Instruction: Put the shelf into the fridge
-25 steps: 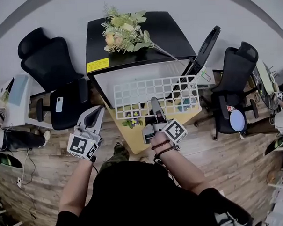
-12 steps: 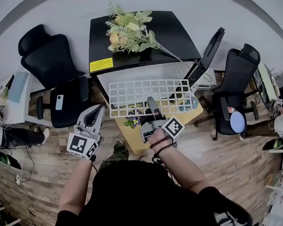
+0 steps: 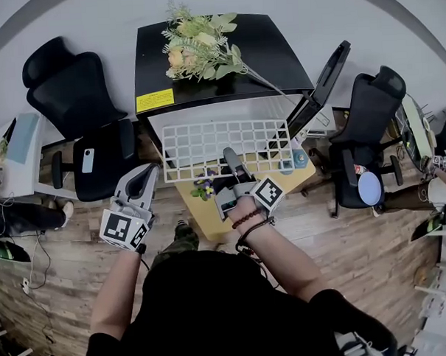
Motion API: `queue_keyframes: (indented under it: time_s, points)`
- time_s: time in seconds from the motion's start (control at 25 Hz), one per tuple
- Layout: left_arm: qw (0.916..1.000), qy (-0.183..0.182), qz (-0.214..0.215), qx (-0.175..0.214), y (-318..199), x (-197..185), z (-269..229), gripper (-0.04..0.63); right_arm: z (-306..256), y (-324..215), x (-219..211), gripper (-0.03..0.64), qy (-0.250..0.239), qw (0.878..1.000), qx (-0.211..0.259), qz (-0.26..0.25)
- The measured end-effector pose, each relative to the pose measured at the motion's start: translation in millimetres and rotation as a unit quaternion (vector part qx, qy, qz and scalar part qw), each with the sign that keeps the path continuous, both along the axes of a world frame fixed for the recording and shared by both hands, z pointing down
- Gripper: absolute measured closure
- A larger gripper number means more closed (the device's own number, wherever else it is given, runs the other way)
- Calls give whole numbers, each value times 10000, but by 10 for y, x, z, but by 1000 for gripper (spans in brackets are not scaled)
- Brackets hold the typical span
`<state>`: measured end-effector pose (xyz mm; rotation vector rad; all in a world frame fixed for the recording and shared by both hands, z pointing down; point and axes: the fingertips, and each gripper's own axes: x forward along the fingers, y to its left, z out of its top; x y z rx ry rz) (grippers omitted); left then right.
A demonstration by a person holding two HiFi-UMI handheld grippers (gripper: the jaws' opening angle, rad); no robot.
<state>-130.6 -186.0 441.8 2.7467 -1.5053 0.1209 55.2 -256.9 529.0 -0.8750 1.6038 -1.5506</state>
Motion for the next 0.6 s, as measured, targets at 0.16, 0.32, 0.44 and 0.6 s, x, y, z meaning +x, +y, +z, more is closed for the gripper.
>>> queue_keyframes:
  time_s: [0.16, 0.32, 0.44, 0.6]
  points:
    - [10000, 12, 2, -3, 10, -8, 10, 577, 28, 5, -13, 577, -50, 9999, -58, -129]
    - [10000, 22, 31, -30, 24, 10, 36, 577, -10, -6, -17, 577, -22, 9997, 58, -227]
    - [10000, 22, 41, -40, 34, 3, 45, 577, -18, -43, -31, 577, -22, 9993, 141, -353]
    - [9999, 32, 74, -69, 52, 24, 70, 577, -12, -118, -26, 578, -41, 9981, 164, -593]
